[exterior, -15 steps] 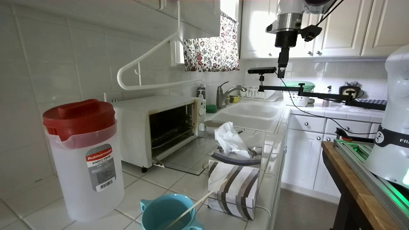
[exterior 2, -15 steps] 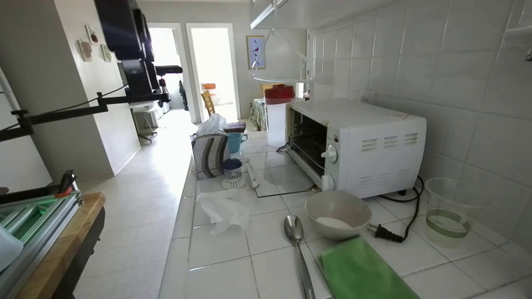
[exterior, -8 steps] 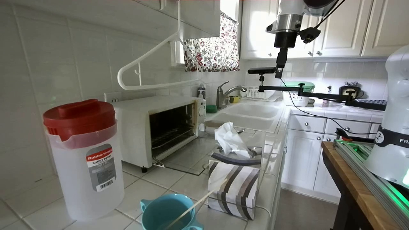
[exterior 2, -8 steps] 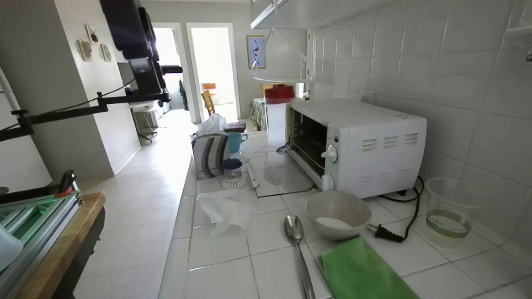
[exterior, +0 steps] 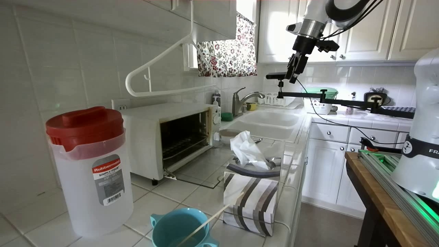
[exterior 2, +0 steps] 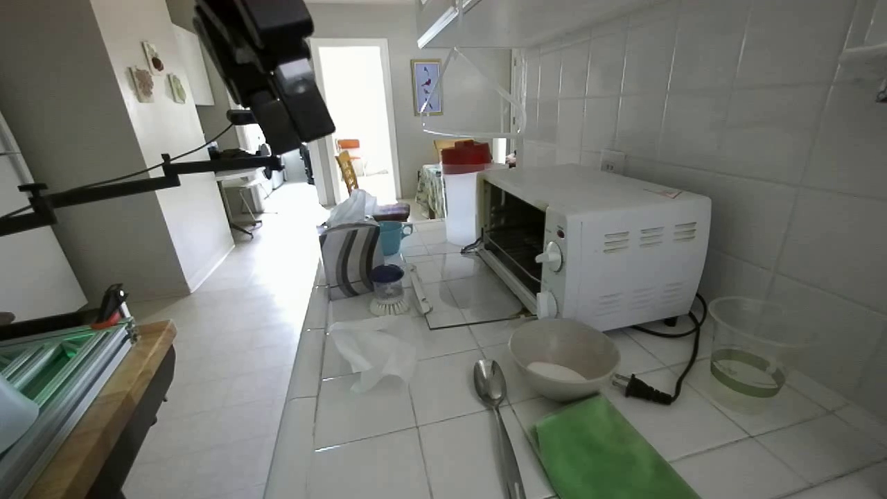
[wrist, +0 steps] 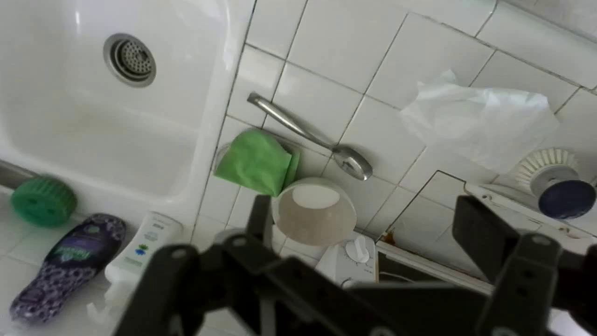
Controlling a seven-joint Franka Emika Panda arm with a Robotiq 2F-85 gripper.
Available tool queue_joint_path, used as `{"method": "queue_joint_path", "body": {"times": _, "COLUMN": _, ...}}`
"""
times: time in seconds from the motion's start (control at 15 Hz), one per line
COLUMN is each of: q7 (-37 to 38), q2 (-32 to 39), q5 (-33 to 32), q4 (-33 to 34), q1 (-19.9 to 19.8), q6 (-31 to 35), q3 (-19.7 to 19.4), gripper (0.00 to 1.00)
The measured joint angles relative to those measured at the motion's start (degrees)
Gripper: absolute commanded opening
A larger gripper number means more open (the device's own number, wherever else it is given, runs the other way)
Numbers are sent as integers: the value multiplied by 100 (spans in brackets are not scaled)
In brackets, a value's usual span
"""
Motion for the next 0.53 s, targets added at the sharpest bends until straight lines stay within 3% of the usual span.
{"method": "queue_joint_path", "body": {"times": 0.2, "q7": -768, "q2": 134, "q5": 6, "q4": -271, "q1": 54, "q6": 806, "q3": -485, "gripper": 100}}
{"method": "queue_joint_path", "body": {"times": 0.53, "q7": -903, "q2": 265, "q5": 6, "q4": -280, "q1": 83, "q6": 942, "q3": -529, "gripper": 100}}
